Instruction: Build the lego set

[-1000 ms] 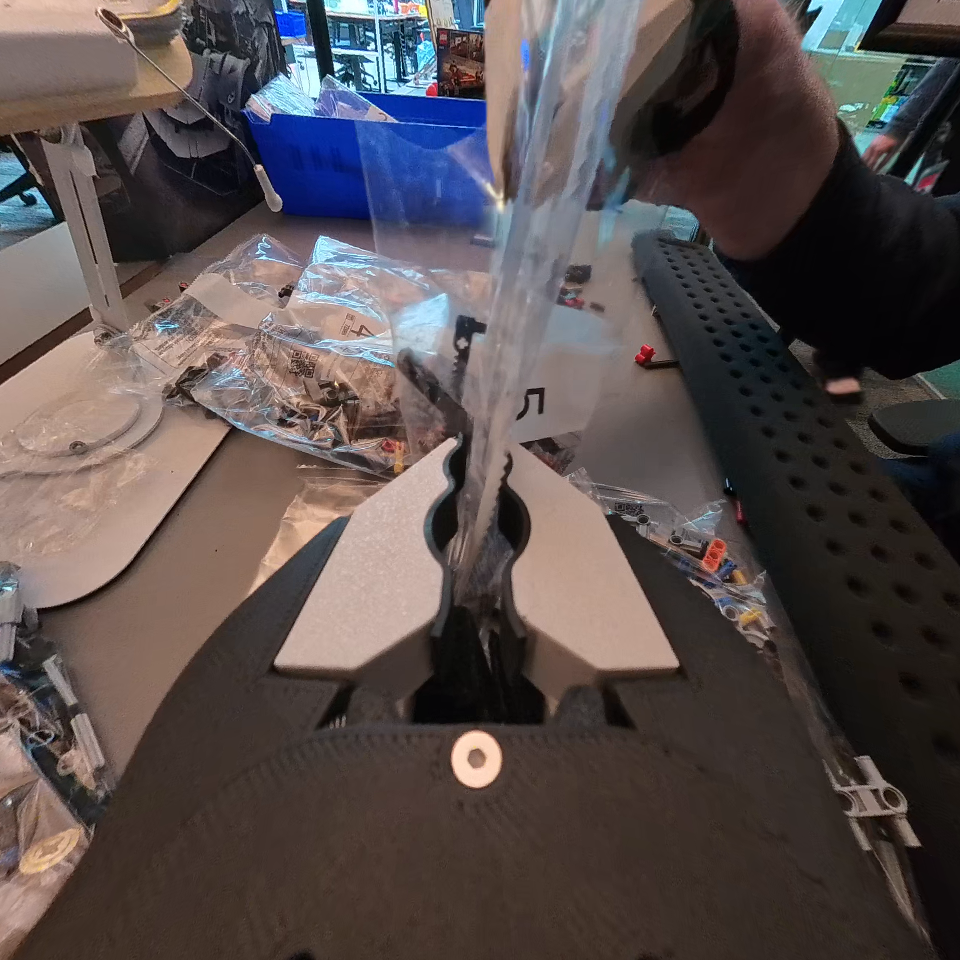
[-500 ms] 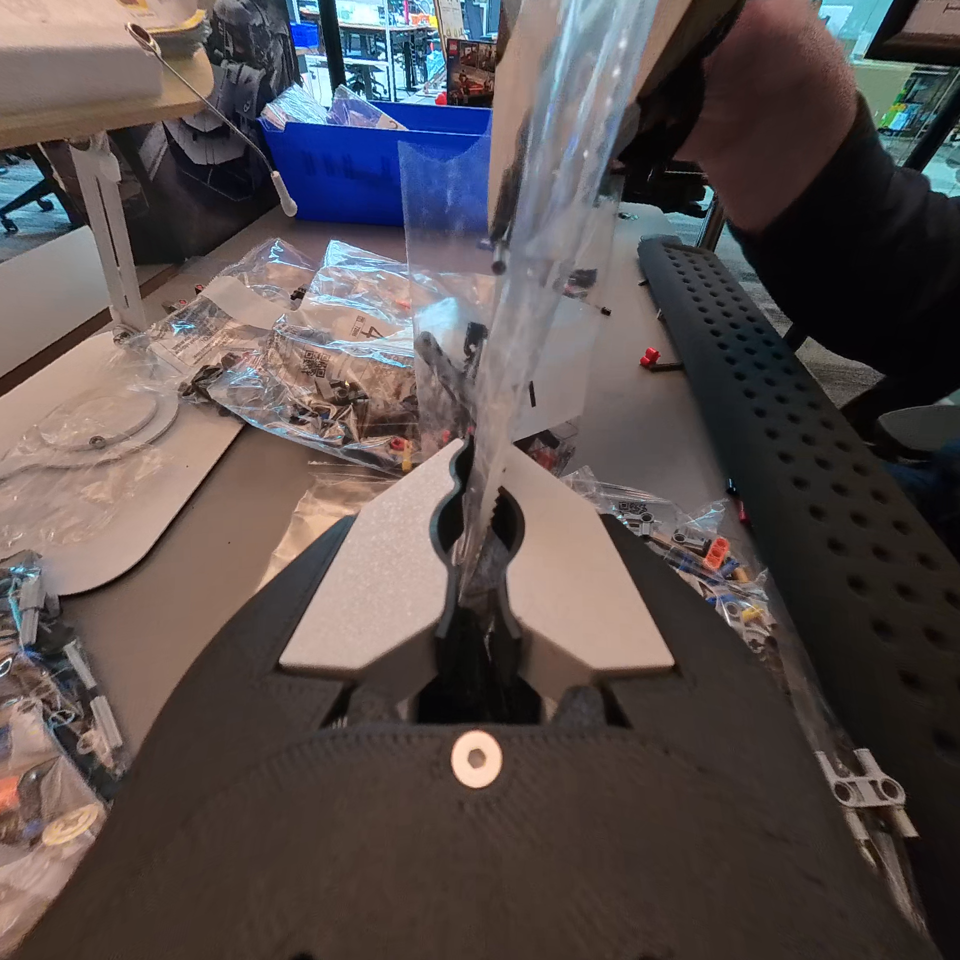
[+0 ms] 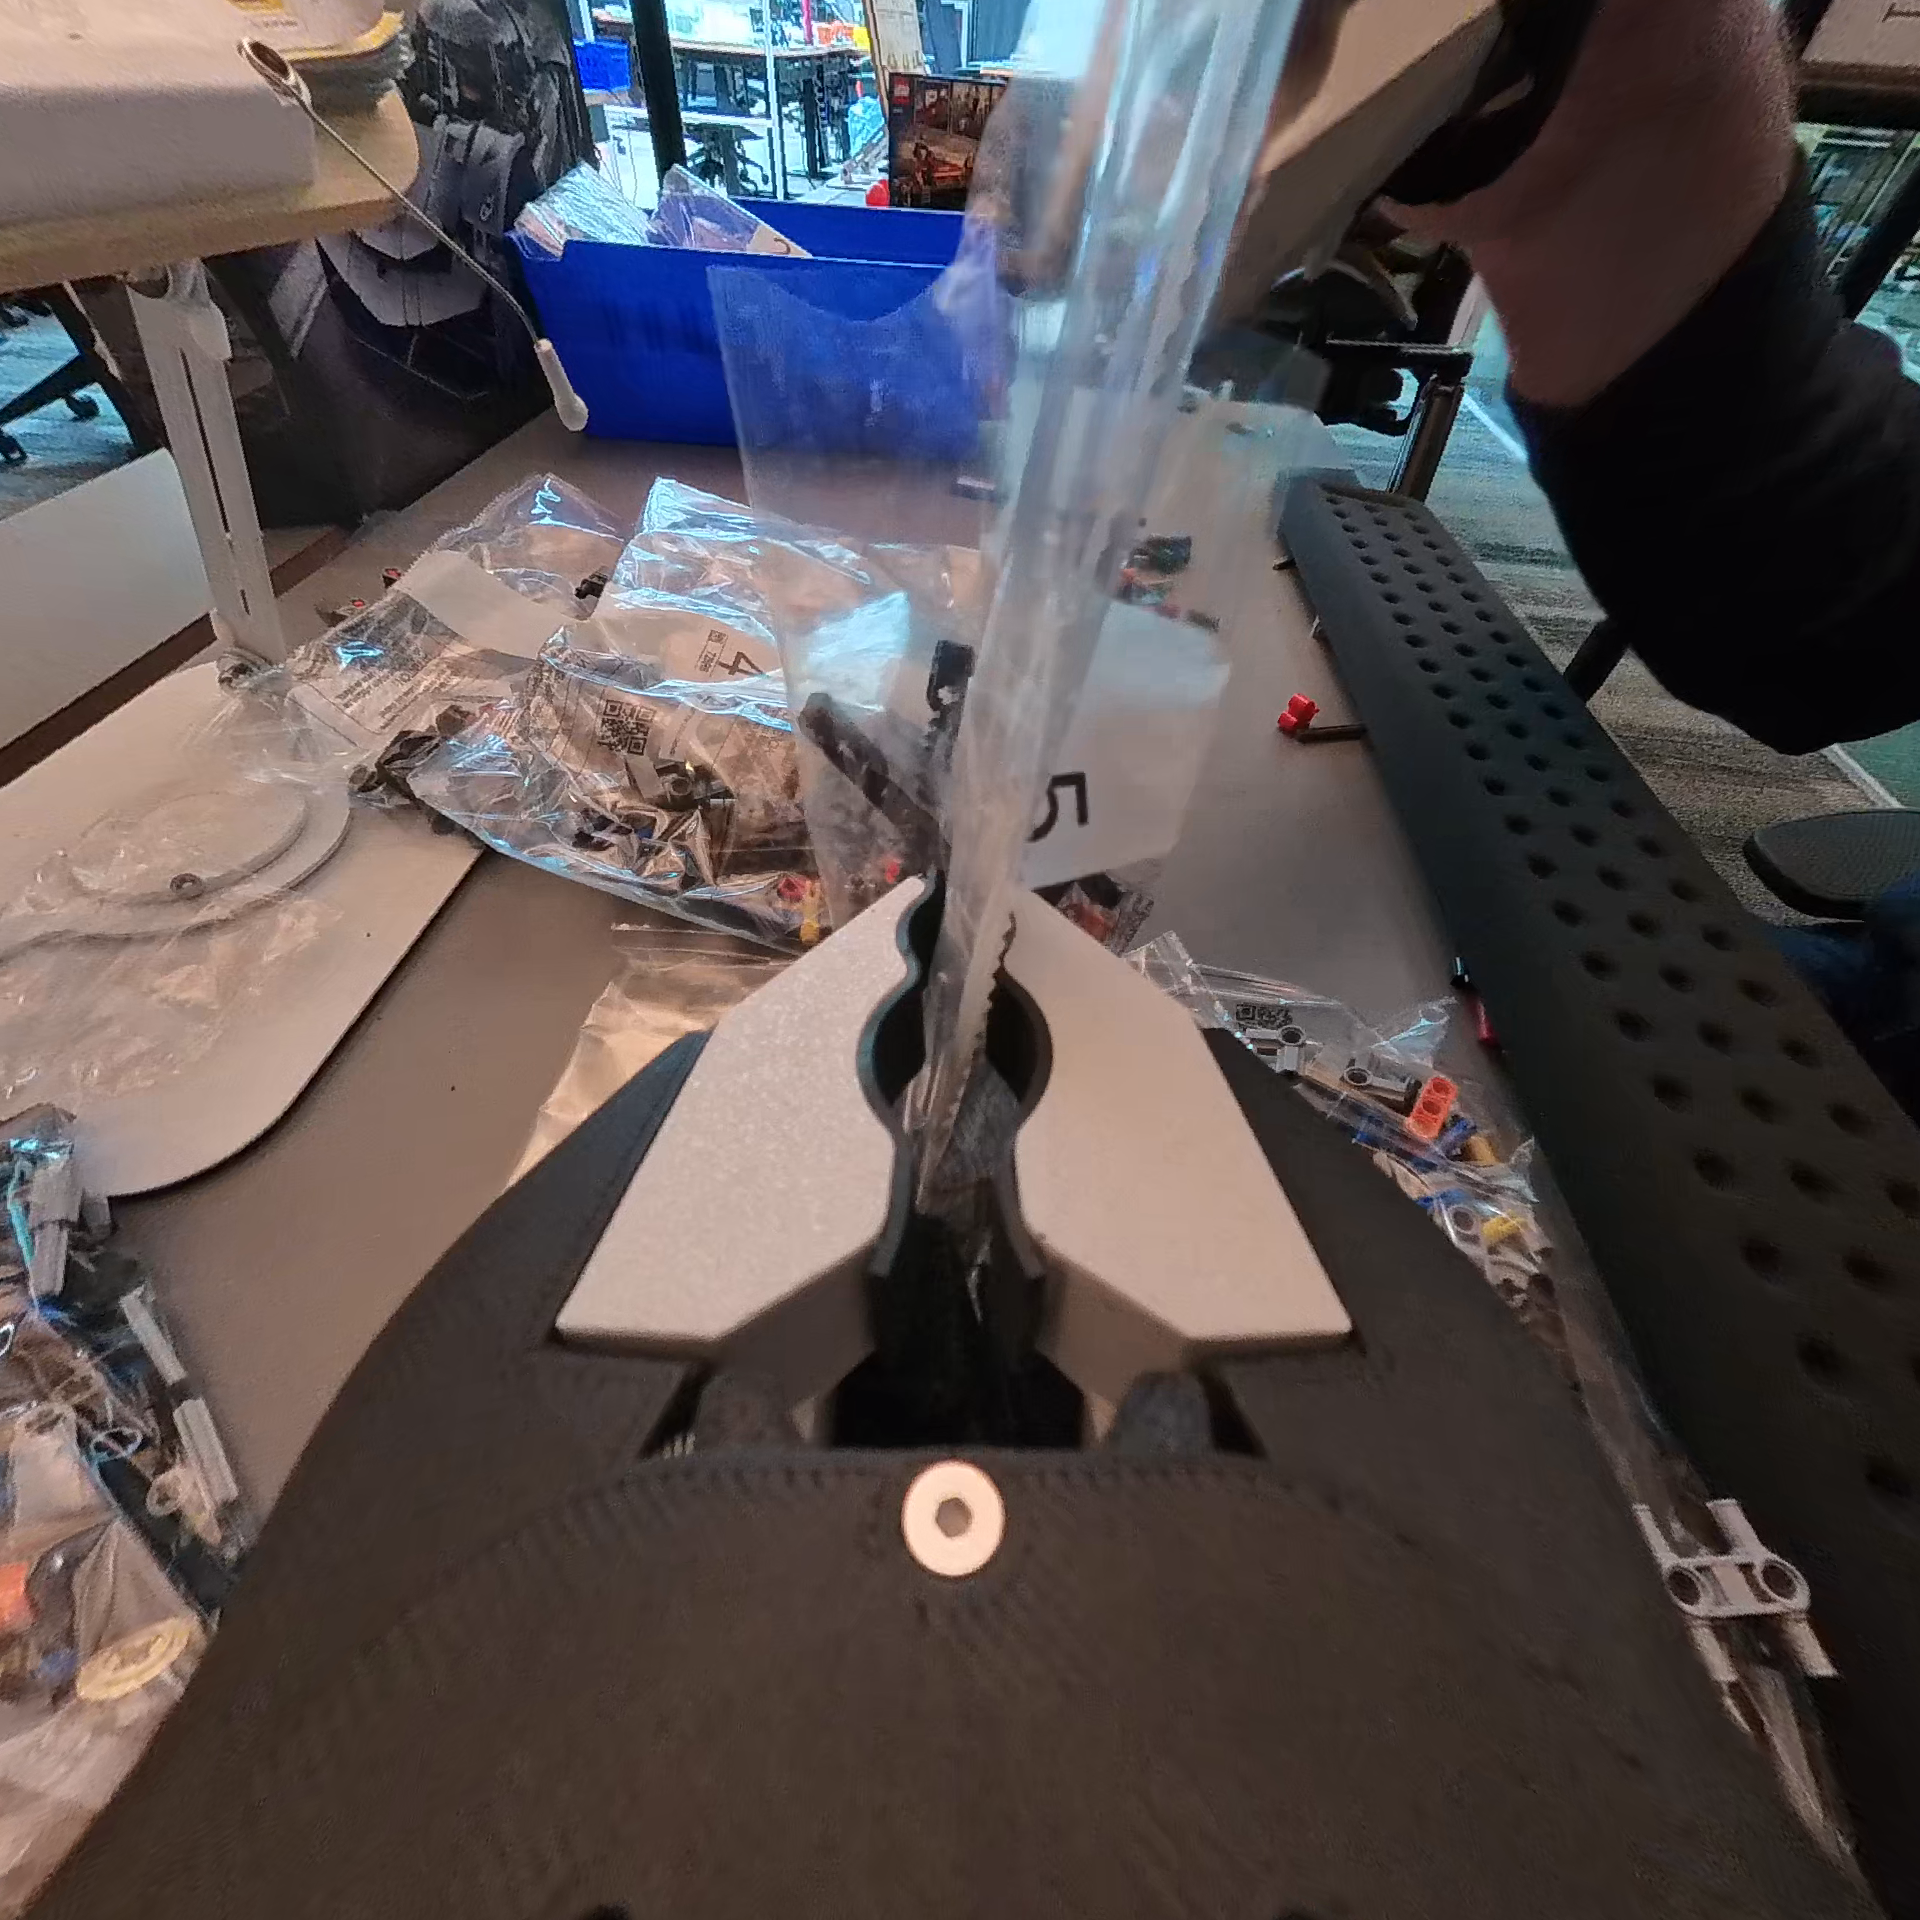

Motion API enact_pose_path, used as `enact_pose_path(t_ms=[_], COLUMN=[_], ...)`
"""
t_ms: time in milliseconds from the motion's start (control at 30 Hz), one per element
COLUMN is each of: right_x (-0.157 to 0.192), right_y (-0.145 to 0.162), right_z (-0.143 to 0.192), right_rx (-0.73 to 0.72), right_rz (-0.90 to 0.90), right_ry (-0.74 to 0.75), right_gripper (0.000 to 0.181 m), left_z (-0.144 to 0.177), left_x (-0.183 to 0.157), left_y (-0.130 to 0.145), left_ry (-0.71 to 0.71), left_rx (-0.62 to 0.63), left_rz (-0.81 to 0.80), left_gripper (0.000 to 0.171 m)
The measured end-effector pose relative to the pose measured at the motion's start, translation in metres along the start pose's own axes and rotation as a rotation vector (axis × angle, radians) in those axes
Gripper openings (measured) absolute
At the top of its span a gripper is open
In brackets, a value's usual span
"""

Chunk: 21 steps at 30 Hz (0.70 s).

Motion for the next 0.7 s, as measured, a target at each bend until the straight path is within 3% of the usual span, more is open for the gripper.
enact_pose_path(t_ms=[167,400,500,600,700], right_x=[0.019,0.051,0.058,0.060,0.057], right_y=[0.058,0.145,0.160,0.165,0.165], right_z=[0.020,-0.003,-0.016,-0.023,-0.024], right_rx=[0.114,0.398,0.468,0.500,0.496], right_rz=[0.014,-0.042,-0.053,-0.054,-0.061], right_ry=[0.020,-0.213,-0.230,-0.209,-0.200], right_gripper=[0.034,0.035,0.032,0.006,0.005], left_z=[-0.001,0.000,0.000,-0.001,-0.001], left_x=[0.000,0.000,0.000,0.000,0.000], left_y=[-0.001,0.001,0.001,0.001,0.001], left_ry=[0.003,-0.001,-0.001,0.000,0.001], left_rx=[0.000,-0.004,-0.005,-0.002,-0.002], left_rz=[0.000,0.007,0.009,0.010,0.010], left_gripper=[0.005,0.005,0.006,0.006,0.006])
Point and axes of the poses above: each gripper's, where its closed fingertips meet, z back along the fingers, y out of its underside, x = y × z across the jaws, the point moved 10 cm from there along z, back along the fingers, and after that the axes turned 9 degrees about x, right-handed, at the moved point
